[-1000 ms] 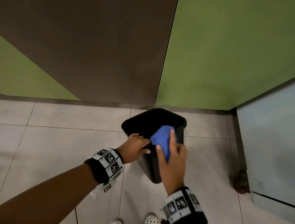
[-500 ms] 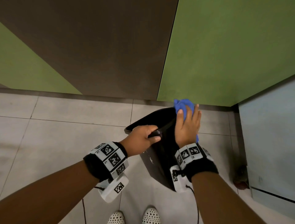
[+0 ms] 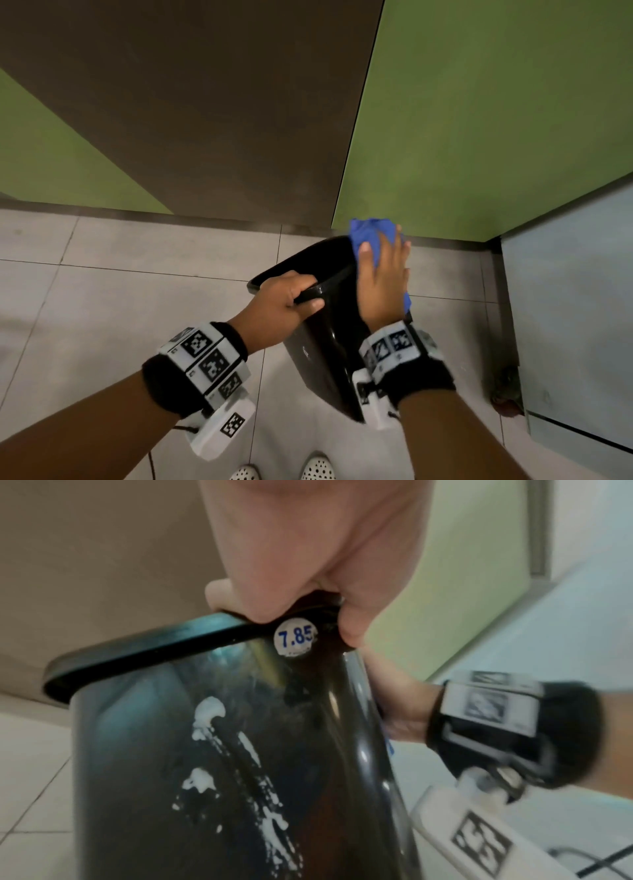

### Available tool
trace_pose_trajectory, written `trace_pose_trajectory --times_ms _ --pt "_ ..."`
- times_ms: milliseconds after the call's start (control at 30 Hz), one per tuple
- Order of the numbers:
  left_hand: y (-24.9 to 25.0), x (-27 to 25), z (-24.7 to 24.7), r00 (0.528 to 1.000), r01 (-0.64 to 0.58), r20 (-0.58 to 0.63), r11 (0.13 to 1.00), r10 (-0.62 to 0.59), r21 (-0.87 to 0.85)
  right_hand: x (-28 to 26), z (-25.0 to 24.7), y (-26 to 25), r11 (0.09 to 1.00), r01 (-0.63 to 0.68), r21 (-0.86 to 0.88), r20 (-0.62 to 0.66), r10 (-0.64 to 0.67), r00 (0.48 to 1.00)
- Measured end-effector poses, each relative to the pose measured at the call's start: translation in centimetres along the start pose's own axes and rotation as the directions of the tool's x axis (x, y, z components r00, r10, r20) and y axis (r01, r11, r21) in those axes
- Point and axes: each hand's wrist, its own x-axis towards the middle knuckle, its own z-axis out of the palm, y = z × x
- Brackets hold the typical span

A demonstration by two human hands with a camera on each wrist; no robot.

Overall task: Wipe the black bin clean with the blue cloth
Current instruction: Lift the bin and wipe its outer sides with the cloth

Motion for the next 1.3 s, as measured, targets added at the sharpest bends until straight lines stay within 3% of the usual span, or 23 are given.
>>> trace_pose_trajectory --times_ms 67,133,300,400,467,500,567,633,700,767,900,1000,1033,1100,1167,1200,1233,1300 --pt "0.4 -0.5 -0.3 1.0 0.005 0.012 1.0 -0.005 0.025 1.5 -1.0 0.0 0.982 -0.171 0.076 0.009 0.171 0.985" --pt "0.5 -0.5 -0.4 1.0 0.009 0.008 0.999 -0.01 0.033 0.7 -0.9 -0.7 0.977 -0.199 0.07 0.009 0.199 0.98" --pt "0.4 0.4 -0.3 1.0 0.012 -0.015 0.995 -0.014 -0.096 -6.3 1.4 -3.4 0.993 0.115 0.024 0.101 -0.117 0.988" --pt "0.5 0.5 0.3 0.999 0.037 -0.03 0.991 -0.041 -0.126 -6.4 1.8 -2.8 0.986 0.161 -0.043 0.15 -0.153 0.977" --pt "0.0 0.3 0.3 0.996 0.067 -0.058 0.993 -0.072 -0.096 -4.2 1.7 -0.9 0.995 0.068 -0.077 0.123 -0.059 0.991" --pt "-0.5 0.1 0.4 0.994 0.079 -0.066 0.994 -0.084 -0.079 -2.6 1.5 0.2 0.996 -0.038 -0.075 0.088 0.045 0.995" --pt "-1.1 -0.2 0.8 0.992 0.09 -0.084 0.994 -0.096 -0.069 -0.1 0.6 2.5 0.951 -0.305 -0.037 0.055 0.307 0.95" --pt "-1.3 -0.5 1.2 0.988 0.078 -0.127 0.995 -0.085 -0.057 0.5 0.3 3.5 0.9 -0.436 -0.018 0.05 0.436 0.899" --pt "-1.5 -0.2 1.7 0.985 0.096 -0.134 0.988 -0.113 -0.122 -0.4 1.0 3.0 0.915 -0.402 -0.02 0.046 0.402 0.914" --pt "-1.7 0.2 2.2 0.978 0.121 -0.144 0.973 -0.151 -0.197 -2.4 2.5 1.4 0.959 -0.282 -0.031 0.083 0.283 0.955" --pt "-2.3 0.4 2.5 0.974 0.148 -0.145 0.972 -0.176 -0.184 -6.1 4.5 0.8 0.993 -0.112 -0.038 0.164 0.117 0.979" --pt "-2.5 -0.1 1.6 0.971 0.162 -0.14 0.963 -0.194 -0.213 -4.4 4.0 3.9 0.981 -0.176 -0.083 0.099 0.183 0.978" --pt "-2.4 -0.2 1.1 0.97 0.161 -0.142 0.958 -0.198 -0.239 -3.4 3.5 5.2 0.957 -0.275 -0.089 0.046 0.28 0.959" --pt "-2.2 -0.6 0.5 0.971 0.134 -0.151 0.948 -0.183 -0.287 -1.6 2.0 7.7 0.853 -0.519 -0.05 -0.006 0.519 0.855" --pt "-2.0 -0.8 0.0 0.972 0.111 -0.165 0.944 -0.168 -0.311 -1.0 1.1 8.7 0.764 -0.645 0.013 0.013 0.644 0.765" --pt "-1.9 -0.9 0.0 0.969 0.117 -0.17 0.939 -0.179 -0.322 -1.3 1.0 8.4 0.767 -0.64 0.033 0.012 0.64 0.768" --pt "-1.9 -0.7 0.1 0.965 0.132 -0.172 0.932 -0.199 -0.337 -1.8 1.2 7.5 0.804 -0.594 0.034 0.002 0.594 0.804" --pt "-2.1 -0.4 0.5 0.952 0.173 -0.172 0.91 -0.252 -0.377 -3.6 2.2 4.5 0.917 -0.398 0.0 0.009 0.398 0.917"
